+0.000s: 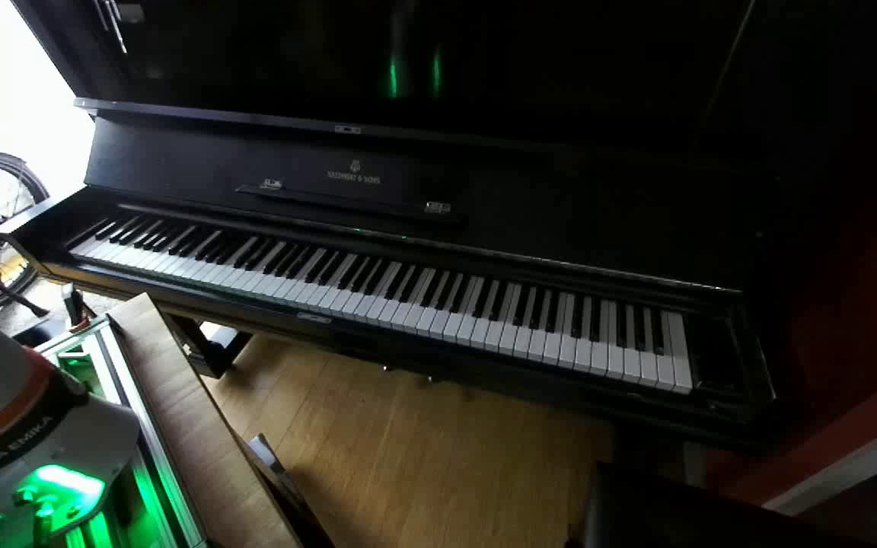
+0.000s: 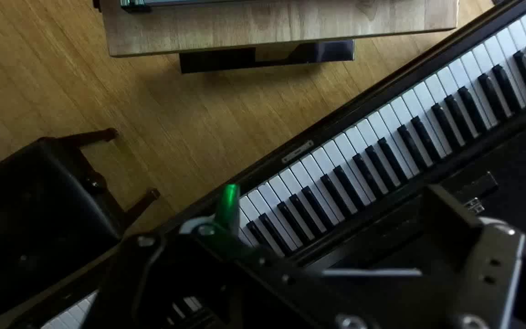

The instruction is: Press a white key on the right keys of the piano

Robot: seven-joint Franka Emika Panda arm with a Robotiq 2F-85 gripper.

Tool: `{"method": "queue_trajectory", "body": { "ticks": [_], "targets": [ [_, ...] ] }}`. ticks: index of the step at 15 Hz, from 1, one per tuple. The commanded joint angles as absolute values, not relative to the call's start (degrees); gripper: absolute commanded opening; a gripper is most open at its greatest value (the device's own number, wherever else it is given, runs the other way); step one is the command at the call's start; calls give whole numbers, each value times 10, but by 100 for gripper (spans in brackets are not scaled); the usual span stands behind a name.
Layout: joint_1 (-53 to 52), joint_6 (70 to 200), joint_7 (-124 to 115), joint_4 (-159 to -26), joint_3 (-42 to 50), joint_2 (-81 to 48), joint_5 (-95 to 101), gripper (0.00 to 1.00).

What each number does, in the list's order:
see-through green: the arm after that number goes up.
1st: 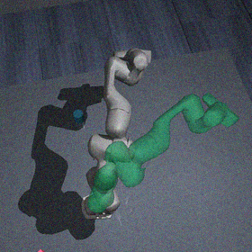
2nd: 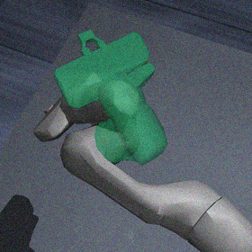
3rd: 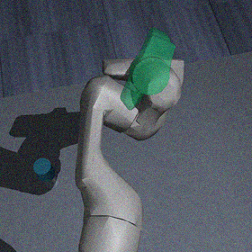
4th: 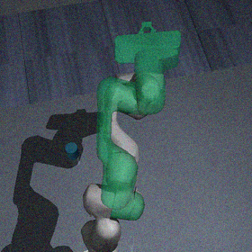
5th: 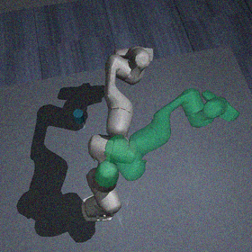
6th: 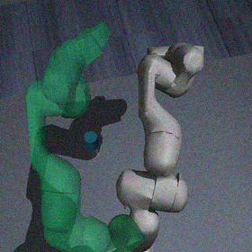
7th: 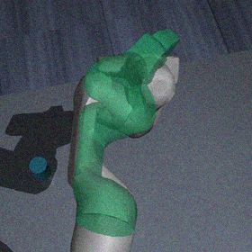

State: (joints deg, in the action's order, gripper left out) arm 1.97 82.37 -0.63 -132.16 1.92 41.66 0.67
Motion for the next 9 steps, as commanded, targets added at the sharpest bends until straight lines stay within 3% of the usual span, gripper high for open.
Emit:
{"method": "queue_trajectory", "body": {
  "ticks": [1,9],
  "targets": [
    [20,822,-6,-1320,19,416,7,100],
    [59,772,35,-1310,65,327,94,100]
  ]
}}
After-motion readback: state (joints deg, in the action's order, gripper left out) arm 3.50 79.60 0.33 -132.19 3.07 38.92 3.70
